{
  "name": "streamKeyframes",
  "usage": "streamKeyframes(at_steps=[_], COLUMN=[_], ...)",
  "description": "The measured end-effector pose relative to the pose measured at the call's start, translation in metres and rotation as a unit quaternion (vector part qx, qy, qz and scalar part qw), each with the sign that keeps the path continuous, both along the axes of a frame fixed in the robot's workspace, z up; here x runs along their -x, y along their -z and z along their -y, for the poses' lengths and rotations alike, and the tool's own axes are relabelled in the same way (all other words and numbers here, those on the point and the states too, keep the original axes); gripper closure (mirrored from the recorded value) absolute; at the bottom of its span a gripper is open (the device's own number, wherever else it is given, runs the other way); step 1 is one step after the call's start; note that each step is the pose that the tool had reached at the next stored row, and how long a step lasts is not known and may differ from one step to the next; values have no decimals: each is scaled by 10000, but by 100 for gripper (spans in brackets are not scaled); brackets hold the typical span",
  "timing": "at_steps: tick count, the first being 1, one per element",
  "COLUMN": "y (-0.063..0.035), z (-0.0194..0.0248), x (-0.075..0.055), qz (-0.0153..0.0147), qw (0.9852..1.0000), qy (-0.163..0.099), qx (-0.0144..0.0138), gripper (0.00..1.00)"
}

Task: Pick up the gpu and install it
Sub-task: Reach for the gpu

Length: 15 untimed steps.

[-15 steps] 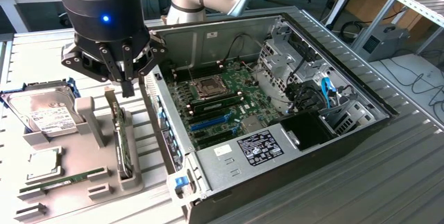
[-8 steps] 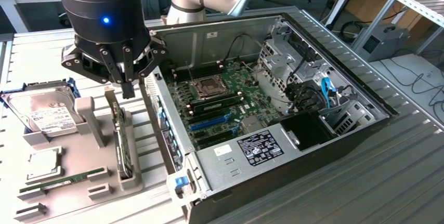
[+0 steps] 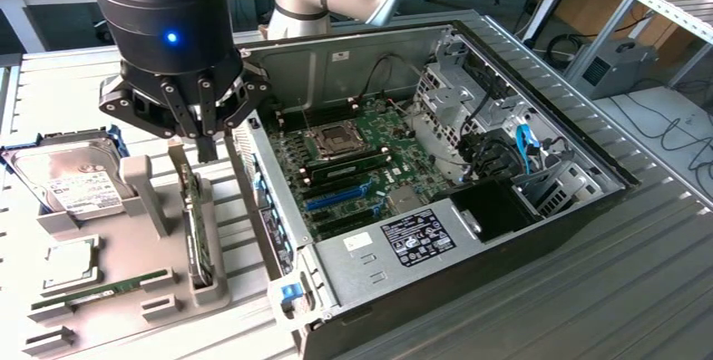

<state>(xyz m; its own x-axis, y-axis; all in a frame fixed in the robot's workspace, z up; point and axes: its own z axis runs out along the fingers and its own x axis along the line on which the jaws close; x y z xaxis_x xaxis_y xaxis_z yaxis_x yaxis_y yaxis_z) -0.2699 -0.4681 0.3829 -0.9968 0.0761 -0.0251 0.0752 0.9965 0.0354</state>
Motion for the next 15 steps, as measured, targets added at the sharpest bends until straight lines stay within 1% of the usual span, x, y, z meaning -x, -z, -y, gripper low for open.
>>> streamKeyframes(at_steps=[1, 2, 15], y=[1, 5, 17], z=[5, 30, 101], x=[0, 0, 0], qz=[0, 0, 0], qw=[10000, 10000, 10000], qy=[0, 0, 0], qx=[1, 4, 14], gripper=[89, 89, 89])
